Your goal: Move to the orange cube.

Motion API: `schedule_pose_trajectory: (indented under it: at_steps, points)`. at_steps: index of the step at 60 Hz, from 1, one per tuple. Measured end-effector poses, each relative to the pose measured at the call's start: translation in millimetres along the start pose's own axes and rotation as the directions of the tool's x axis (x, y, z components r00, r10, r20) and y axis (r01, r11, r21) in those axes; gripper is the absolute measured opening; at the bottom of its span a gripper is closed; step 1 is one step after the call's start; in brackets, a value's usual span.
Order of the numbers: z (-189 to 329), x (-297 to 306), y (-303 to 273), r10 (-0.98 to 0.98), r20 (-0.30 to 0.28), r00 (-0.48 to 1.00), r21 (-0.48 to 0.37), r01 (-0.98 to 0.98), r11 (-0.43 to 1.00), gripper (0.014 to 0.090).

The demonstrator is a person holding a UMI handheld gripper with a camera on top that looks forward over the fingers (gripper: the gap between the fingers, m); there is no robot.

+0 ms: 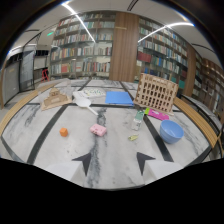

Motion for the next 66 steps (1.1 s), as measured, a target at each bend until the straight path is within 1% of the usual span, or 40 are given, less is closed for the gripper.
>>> schedule_pose_trajectory:
  at_steps: [9, 13, 16, 20, 26, 34, 43, 50, 57, 66]
  points:
    - [-17.8, -8.3, 13.6, -0.003, -0.019, 1.0, 0.001, 0.003, 1.0, 0.086]
    - [-28.8, -12.5, 19.8, -0.003, -0.022, 1.0, -0.006, 0.003, 1.0, 0.086]
    - [-24.8, -16.5, 22.9, -0.007, -0.02, 1.0, -0.009, 0.007, 1.0, 0.0861]
    - [-39.3, -24.6, 30.4, -0.014, -0.021, 1.0, -0.015, 0.013, 1.0, 0.0863]
    - [-45.5, -45.9, 36.4, -0.03, 0.001, 1.0, -0.018, 0.03, 0.999, 0.0861]
    - [-45.0, -83.3, 38.0, -0.045, 0.043, 0.998, -0.022, 0.046, 0.999, 0.0861]
    - [-33.3, -130.5, 31.1, -0.049, 0.087, 0.995, -0.018, 0.051, 0.999, 0.0859]
    - [-14.4, -159.3, 19.9, -0.041, 0.109, 0.993, -0.018, 0.044, 0.999, 0.0859]
    - [13.2, -180.2, 10.3, -0.026, 0.119, 0.993, -0.03, 0.03, 0.999, 0.0861]
    - [58.1, -191.0, -1.7, -0.003, 0.109, 0.994, -0.051, 0.009, 0.999, 0.0859]
